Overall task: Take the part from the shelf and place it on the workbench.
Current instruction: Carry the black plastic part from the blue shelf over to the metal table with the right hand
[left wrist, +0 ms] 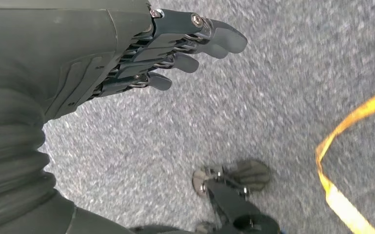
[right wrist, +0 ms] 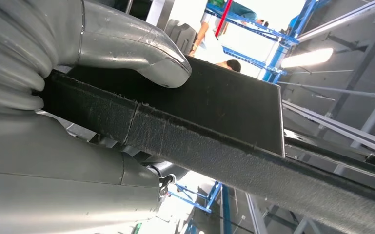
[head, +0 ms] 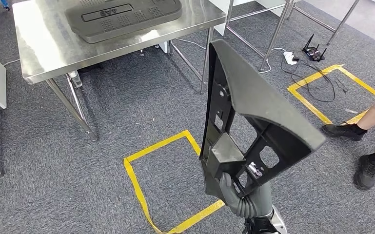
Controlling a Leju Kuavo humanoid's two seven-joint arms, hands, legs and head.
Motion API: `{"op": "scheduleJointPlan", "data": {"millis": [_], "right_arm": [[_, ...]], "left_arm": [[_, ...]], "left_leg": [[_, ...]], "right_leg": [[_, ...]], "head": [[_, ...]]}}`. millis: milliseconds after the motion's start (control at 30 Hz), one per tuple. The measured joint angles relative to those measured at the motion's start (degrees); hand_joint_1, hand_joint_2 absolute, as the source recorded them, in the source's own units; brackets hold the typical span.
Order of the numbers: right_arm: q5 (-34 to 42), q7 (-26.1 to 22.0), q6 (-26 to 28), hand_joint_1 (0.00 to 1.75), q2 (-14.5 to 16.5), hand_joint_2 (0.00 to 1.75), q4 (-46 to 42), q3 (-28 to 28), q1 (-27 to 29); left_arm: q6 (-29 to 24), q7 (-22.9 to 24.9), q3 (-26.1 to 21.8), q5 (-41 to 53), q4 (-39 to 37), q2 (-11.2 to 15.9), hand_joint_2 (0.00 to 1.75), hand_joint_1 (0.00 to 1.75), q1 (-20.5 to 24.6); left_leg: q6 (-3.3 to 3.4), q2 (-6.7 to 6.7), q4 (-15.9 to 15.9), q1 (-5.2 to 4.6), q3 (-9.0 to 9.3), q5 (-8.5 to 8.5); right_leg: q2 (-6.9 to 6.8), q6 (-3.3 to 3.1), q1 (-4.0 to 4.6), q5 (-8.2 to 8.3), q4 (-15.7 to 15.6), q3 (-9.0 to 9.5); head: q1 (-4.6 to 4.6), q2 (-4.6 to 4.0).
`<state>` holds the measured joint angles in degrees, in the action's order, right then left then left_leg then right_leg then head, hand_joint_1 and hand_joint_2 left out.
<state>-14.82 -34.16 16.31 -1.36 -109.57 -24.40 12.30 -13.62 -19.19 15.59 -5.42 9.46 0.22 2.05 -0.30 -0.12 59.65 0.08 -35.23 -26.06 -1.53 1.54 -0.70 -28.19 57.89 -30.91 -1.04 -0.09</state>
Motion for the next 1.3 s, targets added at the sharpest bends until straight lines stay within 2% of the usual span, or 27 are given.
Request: {"op": "scheduleJointPlan", "data": {"millis": [233, 800, 867, 933, 1000, 1067, 1100, 1133, 1167, 1200, 1233, 1267, 1300], "right_arm": [[0.09, -0.05, -0.03, 1.75, 0.33, 1.75, 0.00, 0.04, 0.00], [0.09, -0.13, -0.10, 1.75, 0.69, 1.75, 0.00, 0.60, -0.09], [0.09, -0.14, -0.14, 1.75, 0.84, 1.75, 0.00, 0.71, -0.11], [0.09, -0.18, -0.19, 1.75, 1.08, 1.75, -0.03, 0.81, -0.16], [0.09, -0.24, -0.21, 1.75, 1.20, 1.75, -0.06, 0.89, -0.27], [0.08, -0.29, -0.22, 1.75, 1.18, 1.75, -0.03, 0.96, -0.28], [0.07, -0.31, -0.22, 1.75, 1.16, 1.75, -0.02, 1.01, -0.21], [0.04, -0.32, -0.22, 1.75, 1.14, 1.75, 0.00, 1.06, -0.13], [-0.01, -0.33, -0.25, 1.75, 1.12, 1.75, 0.01, 1.10, -0.08], [-0.05, -0.34, -0.27, 1.75, 1.12, 1.75, 0.02, 1.14, -0.05], [-0.10, -0.36, -0.31, 1.75, 1.12, 1.75, 0.02, 1.15, -0.05], [-0.15, -0.37, -0.34, 1.75, 1.13, 1.75, 0.06, 1.15, -0.08], [-0.17, -0.39, -0.37, 1.75, 1.15, 1.75, 0.09, 1.16, -0.07]], "left_arm": [[0.75, 1.16, 0.01, 0.13, 0.00, 0.06, 1.75, 0.00, 0.00], [0.84, 1.64, 0.01, 0.07, 0.00, 0.17, 1.75, 0.00, 0.00], [0.93, 1.87, 0.01, 0.04, 0.00, 0.28, 1.75, 0.00, 0.01], [0.96, 2.02, 0.01, 0.04, 0.00, 0.36, 1.75, 0.00, 0.04], [0.99, 2.05, 0.01, 0.04, 0.00, 0.30, 1.75, 0.00, 0.15], [1.01, 2.07, 0.01, 0.04, 0.00, 0.28, 1.75, 0.00, 0.26], [1.01, 2.10, 0.01, 0.03, 0.00, 0.28, 1.75, 0.00, 0.27], [1.01, 2.17, 0.01, 0.03, 0.00, 0.27, 1.75, 0.00, 0.24], [1.01, 2.25, 0.01, 0.02, 0.00, 0.25, 1.75, 0.00, 0.23], [1.02, 2.33, 0.01, 0.02, 0.00, 0.21, 1.75, 0.00, 0.22], [1.07, 2.40, 0.01, 0.02, 0.00, 0.18, 1.75, 0.00, 0.23], [1.12, 2.46, 0.01, 0.02, 0.00, 0.27, 1.75, 0.00, 0.23], [1.16, 2.53, 0.00, 0.00, 0.00, 0.35, 1.75, 0.00, 0.22]], "left_leg": [[0.32, -0.02, 0.03, -0.02, -0.09, 0.15], [0.41, -0.01, 0.02, 0.22, -0.07, 0.26], [0.81, -0.03, -0.04, 0.03, -0.11, 0.17], [1.62, -0.08, -1.27, 0.28, 0.47, 0.61], [2.21, -0.13, -2.67, 0.74, 1.21, 1.31], [2.36, -0.24, -2.90, 0.81, 1.24, 1.49], [2.30, -0.33, -2.89, 0.87, 1.17, 1.49], [2.17, -0.44, -2.87, 0.98, 1.14, 1.48], [1.92, -0.59, -2.83, 1.19, 1.14, 1.47], [1.54, -0.77, -2.75, 1.49, 1.16, 1.42], [1.00, -0.96, -2.55, 1.82, 1.17, 1.31], [0.33, -1.16, -2.24, 1.99, 1.12, 1.11], [-0.32, -1.31, -1.87, 2.06, 1.05, 0.86]], "right_leg": [[0.00, 0.38, 0.04, 0.24, -0.10, -0.09], [-0.01, 0.39, 0.36, 0.25, -0.02, -0.10], [-0.09, 0.69, 0.19, 0.42, -0.42, 0.05], [-0.03, 1.08, 0.13, 0.38, -0.42, -0.09], [0.54, 0.96, 0.11, -1.20, 2.74, -1.72], [1.14, 0.67, -0.21, -4.35, 10.00, -5.38], [1.25, 0.76, -0.42, -5.61, 13.63, -7.29], [1.31, 1.12, -0.68, -6.12, 15.70, -8.45], [1.32, 1.76, -0.96, -5.65, 15.57, -8.51], [1.32, 2.62, -1.29, -4.34, 13.05, -7.35], [1.32, 3.60, -1.73, -2.57, 8.81, -5.24], [1.37, 4.31, -2.00, -1.09, 4.97, -3.36], [1.46, 4.36, -2.21, -0.05, 2.06, -1.80]], "head": [[-0.02, 0.00], [-0.02, 0.00], [-0.03, 0.00], [0.01, 0.00], [0.18, 0.00], [0.37, 0.00], [0.42, 0.00], [0.40, 0.00], [0.39, 0.00], [0.39, 0.00], [0.41, 0.00], [0.51, 0.00], [0.66, 0.00]]}}
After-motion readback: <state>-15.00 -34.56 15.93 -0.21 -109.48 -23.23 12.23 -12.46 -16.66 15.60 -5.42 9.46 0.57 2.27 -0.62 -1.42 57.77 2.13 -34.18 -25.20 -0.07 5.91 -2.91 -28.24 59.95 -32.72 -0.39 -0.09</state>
